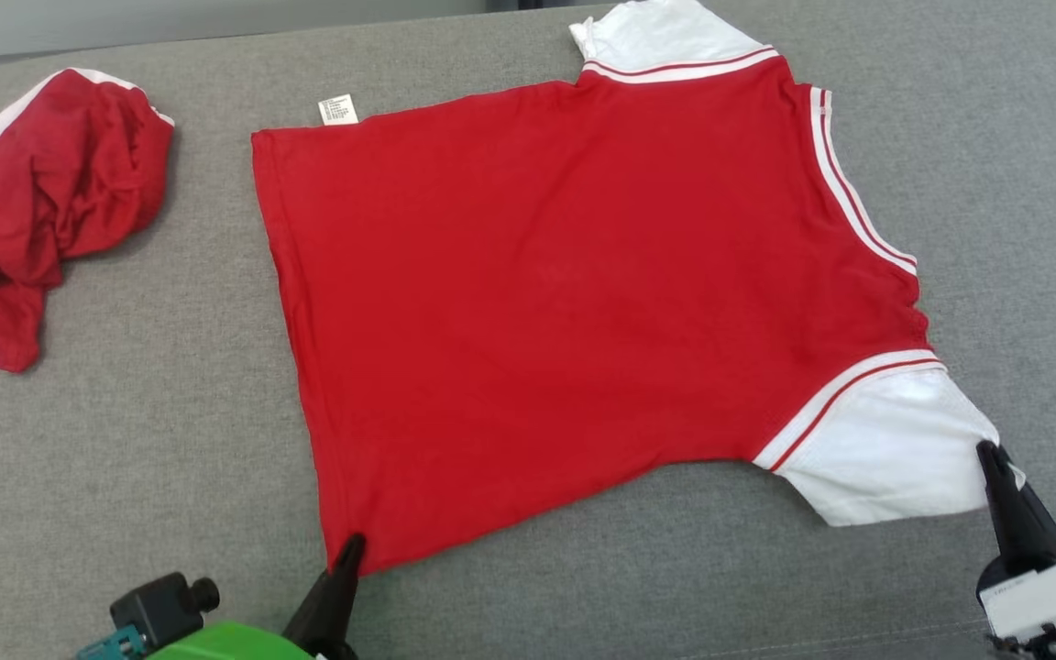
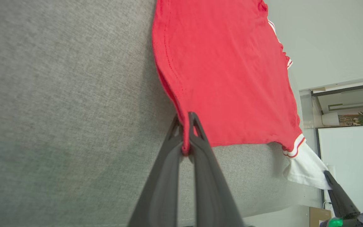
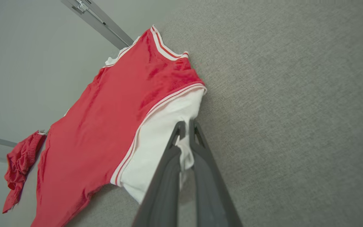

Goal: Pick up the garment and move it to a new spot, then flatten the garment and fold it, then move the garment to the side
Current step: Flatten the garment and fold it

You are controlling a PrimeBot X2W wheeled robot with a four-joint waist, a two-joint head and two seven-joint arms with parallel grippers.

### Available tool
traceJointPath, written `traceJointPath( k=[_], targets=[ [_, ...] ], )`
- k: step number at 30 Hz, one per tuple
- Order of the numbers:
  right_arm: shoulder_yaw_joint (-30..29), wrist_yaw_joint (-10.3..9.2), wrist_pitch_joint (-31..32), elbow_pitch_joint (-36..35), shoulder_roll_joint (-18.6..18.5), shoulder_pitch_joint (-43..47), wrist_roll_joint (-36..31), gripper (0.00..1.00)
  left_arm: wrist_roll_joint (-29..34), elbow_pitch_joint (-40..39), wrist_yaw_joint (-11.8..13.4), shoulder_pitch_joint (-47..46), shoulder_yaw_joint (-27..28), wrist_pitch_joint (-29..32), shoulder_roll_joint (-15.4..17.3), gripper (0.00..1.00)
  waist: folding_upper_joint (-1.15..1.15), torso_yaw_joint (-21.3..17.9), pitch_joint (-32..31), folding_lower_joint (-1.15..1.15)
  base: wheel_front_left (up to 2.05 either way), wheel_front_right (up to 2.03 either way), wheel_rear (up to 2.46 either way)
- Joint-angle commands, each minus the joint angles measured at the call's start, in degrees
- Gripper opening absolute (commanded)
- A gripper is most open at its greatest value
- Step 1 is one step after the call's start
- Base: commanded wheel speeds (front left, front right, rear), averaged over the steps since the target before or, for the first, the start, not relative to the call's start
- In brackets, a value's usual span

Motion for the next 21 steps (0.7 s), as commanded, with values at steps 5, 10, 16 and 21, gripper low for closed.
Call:
traceJointPath(
  k=[5,10,16,21],
  targets=[
    [0.90,0.02,3.05,0.25,-0.06,-8.99,-3.24,0.00,-0.42,-2.06,3.36,-6.03,0.23,4.84,1.73,0.00,0.00,0.58,1.49,0.00,0.00,0.00,0.00],
    [1.89,0.02,7.05,1.45,-1.60,-17.05,-6.18,0.00,-2.08,-3.12,6.87,-11.21,0.93,9.64,2.36,0.00,0.00,1.10,2.04,0.00,0.00,0.00,0.00],
    [2.12,0.01,10.33,4.60,-3.37,-26.96,-9.64,0.00,-4.23,-3.00,11.44,-16.96,2.60,13.46,1.33,0.00,0.00,1.76,3.81,0.00,0.00,0.00,0.00],
    [3.01,0.01,11.80,8.30,-4.74,-33.51,-12.74,0.00,-6.55,-1.23,14.81,-22.25,3.75,15.90,-0.36,0.00,0.00,2.95,6.30,0.00,0.00,0.00,0.00]
  ],
)
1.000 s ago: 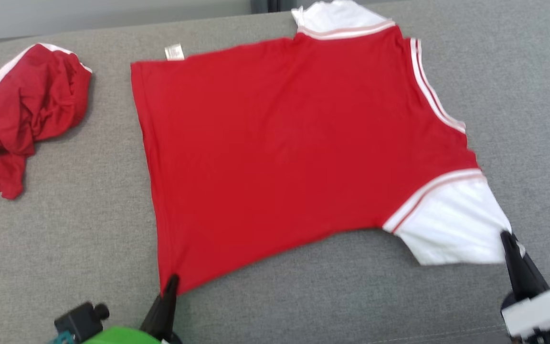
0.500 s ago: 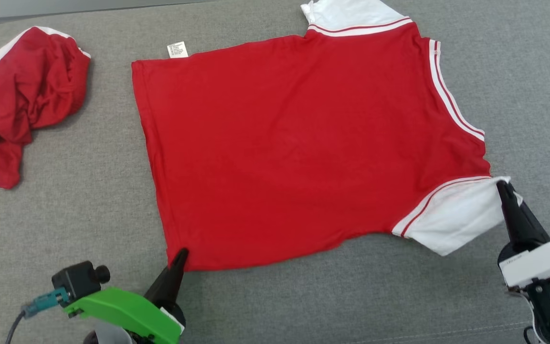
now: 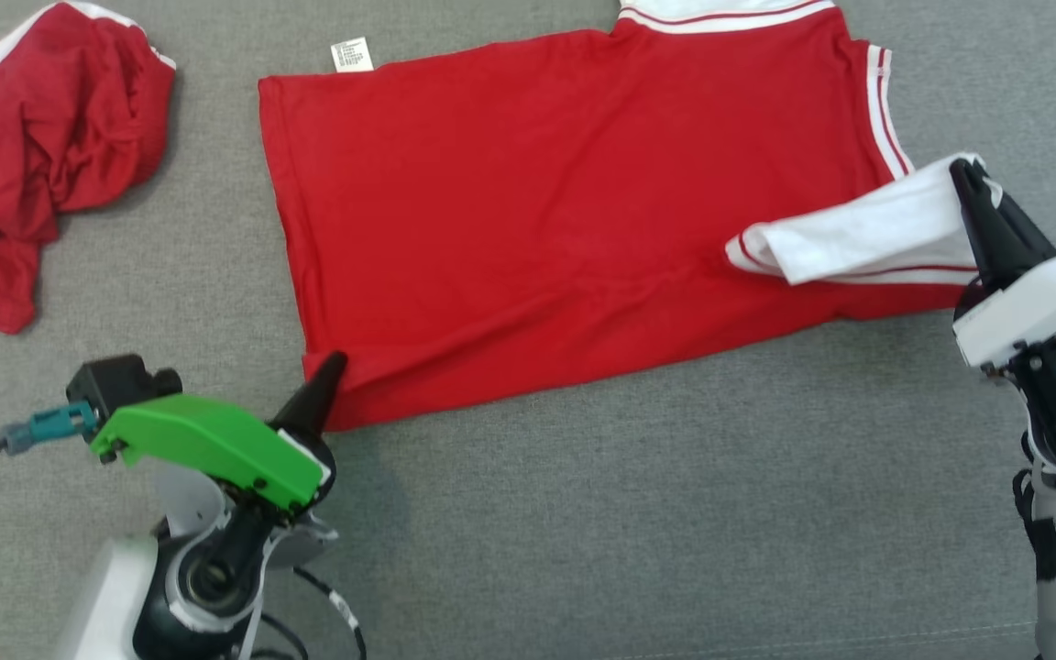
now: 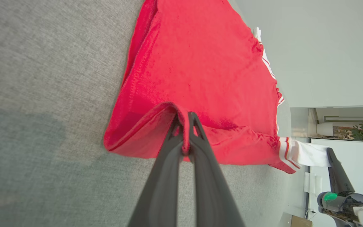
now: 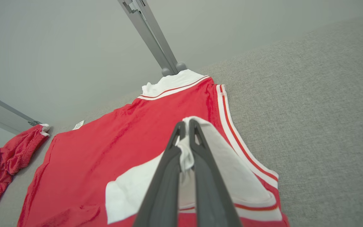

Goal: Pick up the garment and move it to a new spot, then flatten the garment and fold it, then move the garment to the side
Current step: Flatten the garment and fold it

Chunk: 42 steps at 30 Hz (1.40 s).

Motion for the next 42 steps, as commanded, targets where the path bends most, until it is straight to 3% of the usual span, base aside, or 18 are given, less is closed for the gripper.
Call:
traceJointPath(
  k=[1,2,3,4,5,6,12,16,23,34,35,36,37,38,39,42],
  targets=[
    [0.19,0.00,0.09,1.05,-0.38,-1.95,-0.67,0.00,-0.32,0.88,0.68,-2.18,0.24,0.46,-0.08,0.00,0.00,1.05,1.58,0.00,0.00,0.00,0.00],
    [0.24,0.01,-0.16,1.70,-0.37,-2.97,-1.02,0.00,0.01,1.52,1.09,-3.13,0.55,0.04,-0.20,0.00,0.00,1.17,1.96,0.00,0.00,0.00,0.00],
    [0.28,0.00,-0.86,2.58,-0.49,-4.26,-1.72,0.00,0.35,2.37,1.54,-4.41,1.21,-0.72,-0.62,0.35,0.00,1.26,2.33,0.00,0.00,0.00,0.00],
    [0.45,0.00,-1.36,3.26,-0.64,-5.05,-2.28,0.01,0.49,2.96,1.82,-5.12,1.40,-0.99,-0.94,0.98,0.00,1.29,2.53,0.00,0.00,0.00,0.00],
    [0.84,0.00,-2.37,4.08,-0.91,-5.89,-3.09,0.41,0.53,3.71,1.81,-5.80,1.36,-1.07,-1.29,1.00,0.00,1.33,2.70,0.00,0.00,0.00,0.00],
    [0.94,0.00,-2.90,4.87,-0.80,-6.39,-3.29,1.00,0.61,4.19,1.77,-6.25,1.36,-1.15,-1.42,1.00,0.00,1.34,2.80,0.00,0.00,0.00,0.00],
    [1.66,0.00,-5.93,6.27,-1.50,-5.36,-4.52,1.00,1.80,3.55,-1.58,-5.81,1.67,-4.00,-0.86,1.00,0.00,1.05,2.20,0.00,0.00,0.00,0.00],
    [2.27,0.00,-7.01,4.49,-4.15,-0.83,-7.25,1.00,3.41,2.09,-3.08,-1.65,1.42,-5.76,0.41,1.00,0.00,0.51,1.71,0.00,0.00,0.00,0.00],
    [1.45,0.00,-3.13,5.66,-8.53,3.83,-13.55,1.00,8.22,4.75,-5.09,1.06,-2.91,-6.96,2.54,1.00,0.00,0.34,3.31,0.00,0.00,0.00,0.00],
    [4.91,0.01,3.95,12.06,-7.70,-0.11,-14.25,1.00,9.05,13.11,-7.69,-3.76,-6.01,-5.76,1.07,1.00,0.00,0.90,5.59,0.00,0.00,0.00,0.00],
    [5.66,0.02,4.66,12.71,-7.58,-0.17,-13.81,1.00,8.85,13.88,-8.13,-3.90,-6.52,-5.13,0.97,0.85,0.00,0.92,5.54,0.00,0.00,0.00,0.00],
    [6.19,0.03,5.45,13.27,-7.35,-0.14,-13.11,1.00,8.53,14.50,-8.73,-3.99,-7.00,-4.75,0.85,0.45,0.00,0.91,5.45,0.00,0.00,0.00,0.00],
    [6.51,0.03,5.81,13.57,-7.38,-0.23,-12.63,0.49,8.38,14.84,-9.26,-4.02,-7.35,-4.39,0.79,0.11,0.00,0.90,5.34,0.00,0.00,0.00,0.00],
    [6.46,0.03,5.97,13.88,-7.40,-0.34,-11.94,0.28,8.41,15.29,-10.07,-3.97,-8.04,-3.83,0.95,0.00,0.00,0.87,5.14,0.00,0.00,0.00,0.00],
    [6.28,0.01,6.19,14.42,-7.62,-0.18,-11.19,0.00,8.32,15.68,-10.93,-3.87,-8.63,-3.40,1.11,0.00,0.00,0.84,4.79,0.00,0.00,0.00,0.00],
    [4.69,-0.07,6.23,15.00,-8.51,0.62,-8.46,0.00,9.11,15.83,-12.93,-3.67,-9.13,-3.04,2.93,0.00,0.00,0.55,3.19,0.00,0.00,0.00,0.00]
  ],
)
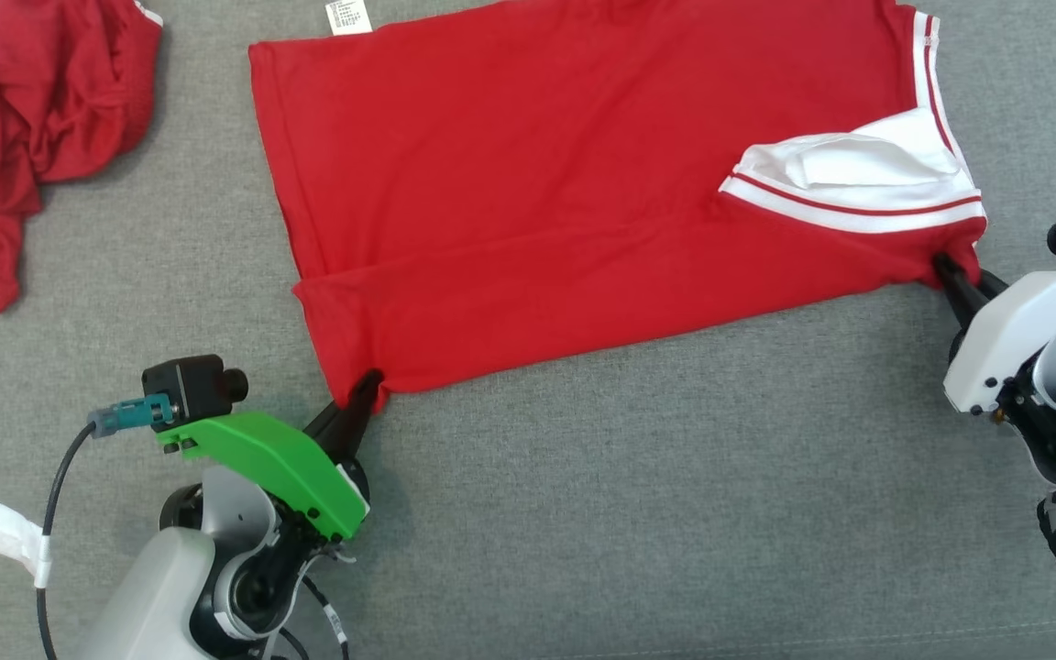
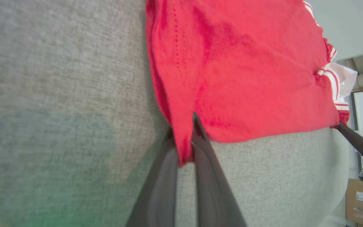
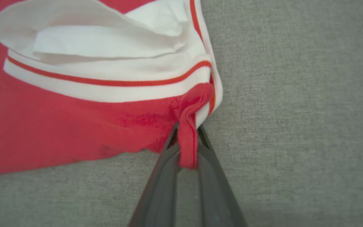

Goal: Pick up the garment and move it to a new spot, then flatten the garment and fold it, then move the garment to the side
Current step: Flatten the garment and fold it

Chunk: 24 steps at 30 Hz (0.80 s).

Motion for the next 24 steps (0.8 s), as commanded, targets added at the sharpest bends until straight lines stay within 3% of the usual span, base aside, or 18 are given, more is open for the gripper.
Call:
traceJointPath(
  k=[1,5,10,15,16,17,18,24],
  targets=[
    [-1.10,-0.16,0.82,0.88,-0.76,1.84,1.59,0.00,0.15,0.68,-0.45,1.44,-0.79,1.16,1.06,0.00,0.00,-0.31,-1.69,0.00,0.00,0.00,0.00],
    [-2.91,-0.15,2.44,-2.34,-2.68,5.20,5.81,0.00,0.59,-2.51,-1.27,3.19,-1.19,3.33,4.64,0.00,0.00,-0.84,-4.31,0.00,0.00,0.00,0.00],
    [-3.89,-0.16,7.37,-9.24,-5.93,13.95,10.26,0.00,-0.64,-9.73,-0.51,8.99,-1.43,7.63,10.51,0.00,0.00,-2.09,-6.02,0.00,0.00,0.00,0.00],
    [-4.89,-0.15,10.07,-13.84,-5.46,20.80,13.14,0.00,-1.63,-14.22,1.18,14.97,-1.07,9.03,13.39,0.00,0.00,-3.29,-6.17,0.00,0.00,0.00,0.00],
    [-4.80,-0.15,9.85,-14.24,-4.91,21.56,13.23,0.05,-1.73,-14.81,1.90,15.83,-0.83,8.58,13.34,0.00,0.00,-3.60,-6.20,0.00,0.00,0.00,0.00],
    [-4.57,-0.15,9.48,-14.59,-4.67,22.11,12.99,0.38,-1.30,-15.12,2.51,16.37,-0.65,8.11,13.30,0.32,0.00,-3.79,-6.19,0.00,0.00,0.00,0.00],
    [-4.30,-0.15,9.28,-14.79,-4.49,22.59,12.46,1.00,-0.81,-15.53,3.06,17.05,-0.79,7.85,13.31,1.00,0.00,-4.04,-6.16,0.00,0.00,0.00,0.00],
    [-5.60,-0.08,9.15,-18.06,-6.79,20.61,11.50,1.00,1.70,-19.90,4.74,17.98,0.10,7.18,16.12,1.00,0.00,-3.91,-4.66,0.00,0.00,0.00,0.00]
  ],
)
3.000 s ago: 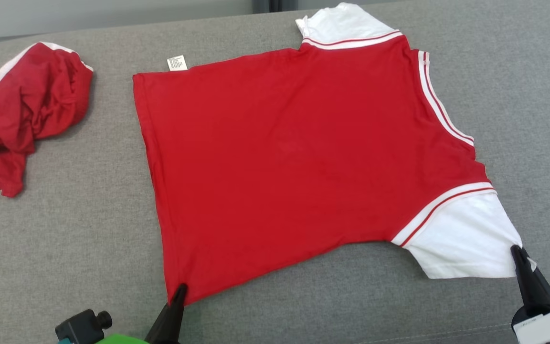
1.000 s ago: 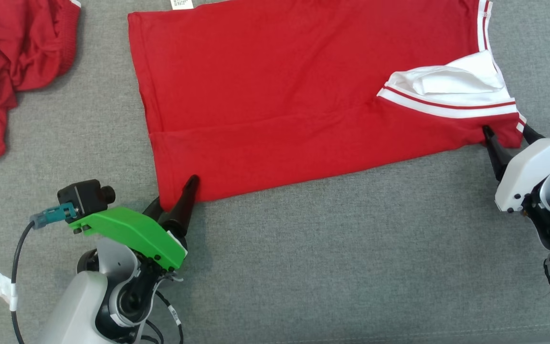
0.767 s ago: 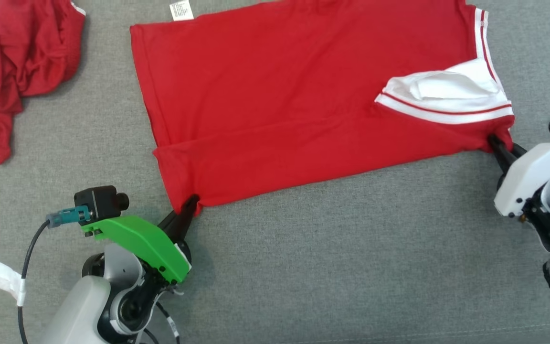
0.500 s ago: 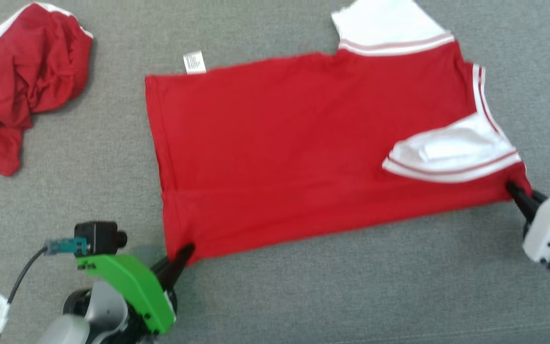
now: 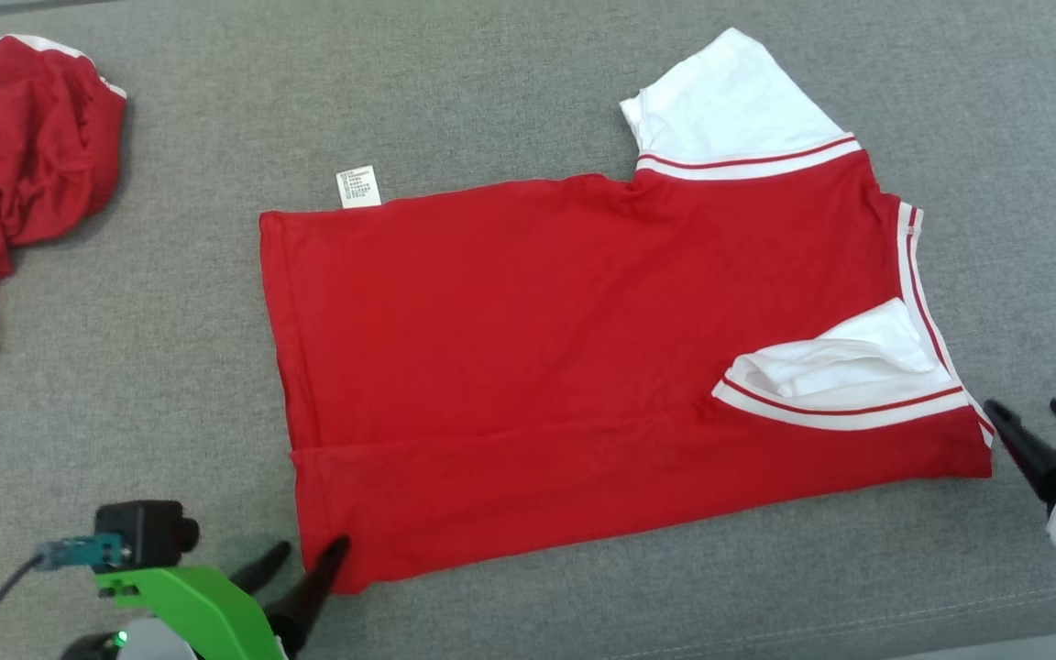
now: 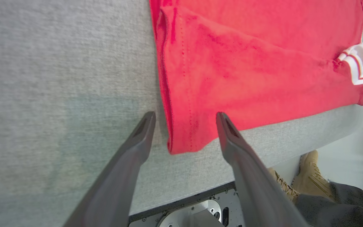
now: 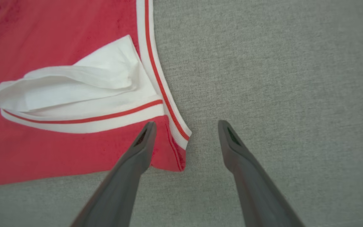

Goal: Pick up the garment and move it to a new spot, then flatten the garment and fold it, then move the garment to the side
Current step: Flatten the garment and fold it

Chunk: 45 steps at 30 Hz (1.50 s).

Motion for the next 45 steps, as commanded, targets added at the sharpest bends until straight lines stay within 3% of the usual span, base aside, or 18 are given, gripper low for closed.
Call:
traceJointPath(
  k=[1,4,8,10,15,19,26,32,33,34,35,36,40,45],
  targets=[
    [-0.41,0.03,0.04,-1.91,-0.65,-2.74,0.70,1.00,1.35,-0.69,0.65,-1.39,1.49,-0.79,1.34,1.00,0.00,0.47,1.25,0.00,0.00,0.00,0.00],
    [-1.58,0.01,0.10,-5.26,-1.69,-9.10,0.26,1.00,3.24,-1.59,1.96,-6.44,4.22,-2.17,2.12,1.00,0.00,1.11,4.28,0.00,0.00,0.00,0.00],
    [1.65,0.01,1.85,-3.95,-3.41,-21.15,-4.13,1.00,6.63,1.45,2.17,-17.44,4.66,-3.18,0.00,1.00,0.00,2.91,9.88,0.00,0.00,0.00,0.00],
    [4.39,0.01,2.00,-1.37,-3.51,-27.90,-6.96,1.00,9.03,4.65,1.53,-24.11,3.26,-4.12,-2.03,1.00,0.00,4.12,12.44,0.00,0.00,0.00,0.00],
    [9.36,0.00,-0.13,9.76,0.24,-43.86,-13.12,1.00,11.11,14.54,-0.50,-36.09,0.58,-6.33,-8.49,1.00,0.00,6.75,17.13,0.00,0.00,0.00,0.00],
    [10.30,0.00,-2.43,19.47,2.57,-52.22,-17.28,1.00,12.37,20.95,-2.72,-41.14,-1.82,-6.97,-11.19,1.00,0.00,8.42,19.11,0.00,0.00,0.00,0.00],
    [9.67,0.00,-6.09,31.73,4.81,-58.48,-20.57,1.00,12.46,27.45,-5.59,-45.22,-4.45,-7.22,-14.15,1.00,0.00,10.44,20.63,0.00,0.00,0.00,0.00],
    [13.36,0.19,-5.88,38.00,6.52,-57.83,-17.48,1.00,10.39,28.93,-8.03,-45.05,-5.38,-5.18,-14.67,1.00,0.00,9.92,19.96,0.00,0.00,0.00,0.00],
    [14.04,0.24,-5.59,38.67,6.58,-57.66,-16.48,0.94,10.28,28.94,-8.43,-44.77,-5.60,-4.76,-14.50,1.00,0.00,9.68,19.63,0.00,0.00,0.00,0.00],
    [14.48,0.25,-5.12,39.06,6.58,-57.53,-15.62,0.58,10.18,28.83,-8.68,-44.56,-5.88,-4.33,-14.34,0.86,0.00,9.52,19.41,0.00,0.00,0.00,0.00],
    [15.43,0.25,-4.44,39.25,6.56,-57.41,-14.43,0.00,9.92,28.46,-9.29,-44.36,-6.19,-4.01,-14.24,0.41,0.00,9.33,19.13,0.00,0.00,0.00,0.00],
    [16.12,0.26,-4.07,39.25,6.41,-57.39,-13.33,0.00,9.68,28.11,-9.65,-44.21,-6.35,-3.75,-14.19,0.00,0.00,9.17,18.93,0.00,0.00,0.00,0.00],
    [16.99,0.07,-5.73,38.16,4.48,-57.91,-9.43,0.00,9.04,26.31,-11.08,-43.60,-6.99,-2.82,-13.46,0.00,0.00,8.34,17.78,0.00,0.00,0.00,0.00],
    [15.82,0.01,-11.22,36.49,2.94,-59.28,-6.40,0.00,8.79,24.31,-9.76,-43.55,-4.17,-5.47,-12.09,0.00,0.00,6.97,15.37,0.00,0.00,0.00,0.00]
  ],
)
